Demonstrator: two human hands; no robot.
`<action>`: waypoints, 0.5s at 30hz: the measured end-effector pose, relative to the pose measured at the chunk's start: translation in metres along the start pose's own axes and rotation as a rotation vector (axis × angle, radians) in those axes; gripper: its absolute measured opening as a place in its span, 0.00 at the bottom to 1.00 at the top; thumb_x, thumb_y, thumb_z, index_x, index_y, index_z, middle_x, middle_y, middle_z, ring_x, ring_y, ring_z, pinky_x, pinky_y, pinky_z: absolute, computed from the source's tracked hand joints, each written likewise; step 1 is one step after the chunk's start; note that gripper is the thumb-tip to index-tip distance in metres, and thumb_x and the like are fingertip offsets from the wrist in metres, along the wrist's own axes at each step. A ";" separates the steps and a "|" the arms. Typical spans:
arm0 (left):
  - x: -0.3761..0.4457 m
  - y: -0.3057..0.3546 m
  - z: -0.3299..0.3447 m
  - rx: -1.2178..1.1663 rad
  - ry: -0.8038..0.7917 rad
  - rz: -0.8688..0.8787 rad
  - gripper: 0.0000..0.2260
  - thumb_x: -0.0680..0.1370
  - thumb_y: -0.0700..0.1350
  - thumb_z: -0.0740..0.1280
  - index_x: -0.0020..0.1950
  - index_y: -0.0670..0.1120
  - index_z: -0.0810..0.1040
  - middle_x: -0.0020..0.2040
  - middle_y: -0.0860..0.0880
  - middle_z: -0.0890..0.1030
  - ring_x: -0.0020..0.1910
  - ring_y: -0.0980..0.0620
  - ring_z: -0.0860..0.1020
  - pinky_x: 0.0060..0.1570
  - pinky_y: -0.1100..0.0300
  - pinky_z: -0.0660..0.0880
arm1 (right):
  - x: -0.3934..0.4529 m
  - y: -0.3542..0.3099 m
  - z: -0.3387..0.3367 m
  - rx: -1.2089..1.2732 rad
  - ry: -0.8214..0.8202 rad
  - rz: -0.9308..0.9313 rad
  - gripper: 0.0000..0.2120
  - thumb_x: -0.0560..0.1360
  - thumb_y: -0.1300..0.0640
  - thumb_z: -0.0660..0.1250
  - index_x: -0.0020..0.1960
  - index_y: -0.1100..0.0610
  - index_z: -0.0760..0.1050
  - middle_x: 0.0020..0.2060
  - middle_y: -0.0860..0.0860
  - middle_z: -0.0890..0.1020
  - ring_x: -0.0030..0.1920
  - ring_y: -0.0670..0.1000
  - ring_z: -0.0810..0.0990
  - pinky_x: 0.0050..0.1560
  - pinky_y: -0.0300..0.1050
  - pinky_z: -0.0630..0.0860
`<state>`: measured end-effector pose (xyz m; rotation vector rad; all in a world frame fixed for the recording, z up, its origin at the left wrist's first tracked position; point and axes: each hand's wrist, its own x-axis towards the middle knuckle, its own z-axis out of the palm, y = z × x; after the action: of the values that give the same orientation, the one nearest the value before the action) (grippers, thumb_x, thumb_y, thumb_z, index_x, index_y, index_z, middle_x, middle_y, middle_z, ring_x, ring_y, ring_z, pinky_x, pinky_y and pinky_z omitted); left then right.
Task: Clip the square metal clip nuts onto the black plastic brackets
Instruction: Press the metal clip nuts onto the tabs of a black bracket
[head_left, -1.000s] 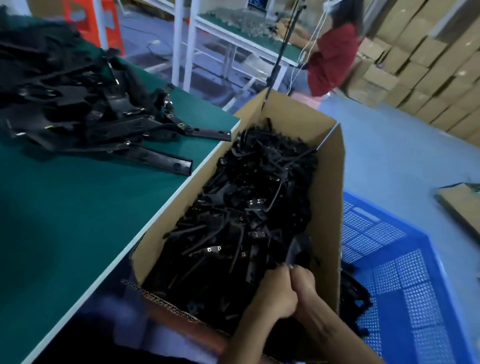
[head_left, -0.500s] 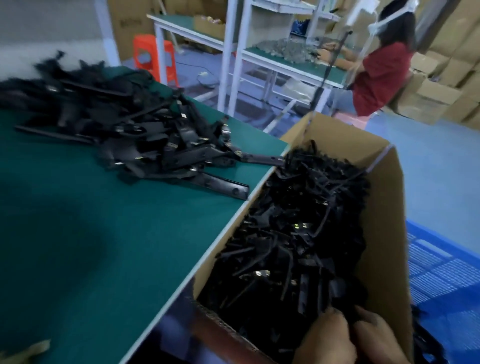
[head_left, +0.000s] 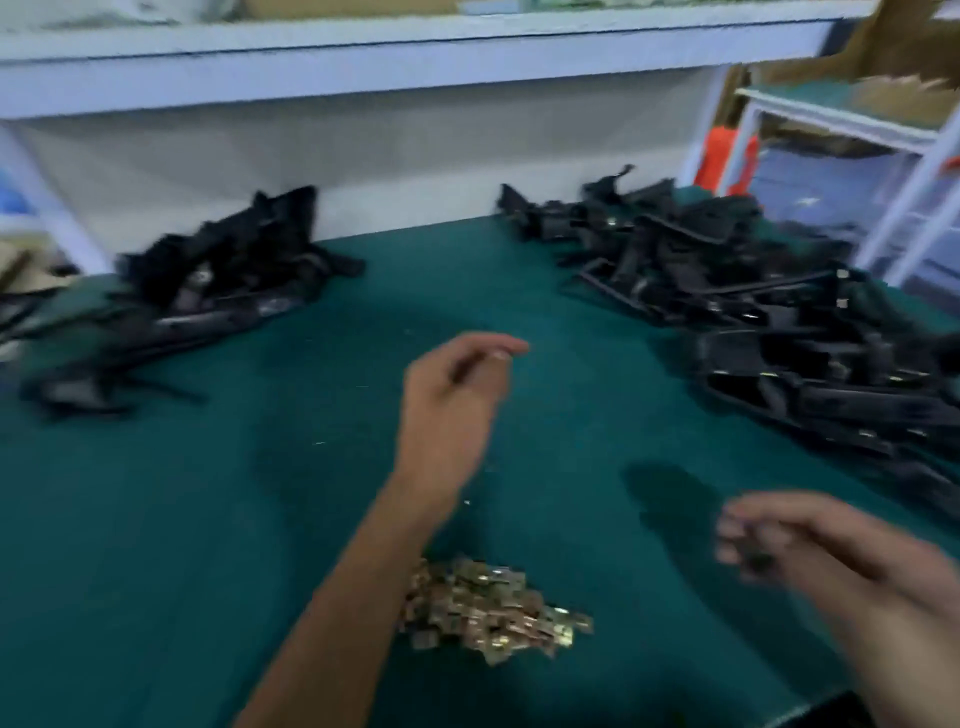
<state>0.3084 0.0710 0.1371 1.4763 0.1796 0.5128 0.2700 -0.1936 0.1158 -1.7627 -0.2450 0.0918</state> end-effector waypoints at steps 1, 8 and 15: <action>0.016 -0.009 -0.032 0.011 0.170 -0.012 0.11 0.81 0.35 0.61 0.44 0.43 0.81 0.25 0.57 0.68 0.25 0.57 0.62 0.27 0.63 0.59 | 0.013 -0.013 0.018 0.016 -0.043 -0.057 0.11 0.74 0.66 0.67 0.45 0.55 0.87 0.41 0.59 0.86 0.39 0.55 0.86 0.39 0.40 0.81; 0.035 -0.061 -0.115 -0.100 0.518 -0.019 0.08 0.74 0.44 0.63 0.35 0.50 0.77 0.25 0.55 0.65 0.24 0.53 0.59 0.29 0.62 0.57 | 0.170 -0.047 0.190 -0.101 -0.376 -0.168 0.09 0.79 0.70 0.67 0.49 0.59 0.82 0.43 0.58 0.86 0.38 0.48 0.82 0.41 0.39 0.77; 0.051 -0.064 -0.115 -0.117 0.498 -0.077 0.09 0.73 0.44 0.63 0.33 0.51 0.76 0.25 0.57 0.67 0.26 0.55 0.62 0.29 0.59 0.58 | 0.281 -0.048 0.368 -0.503 -0.529 -0.442 0.15 0.77 0.63 0.70 0.63 0.56 0.81 0.61 0.51 0.82 0.53 0.51 0.83 0.63 0.48 0.77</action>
<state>0.3190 0.1961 0.0725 1.2019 0.5856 0.8088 0.4660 0.2281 0.1074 -2.1090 -1.1140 0.1872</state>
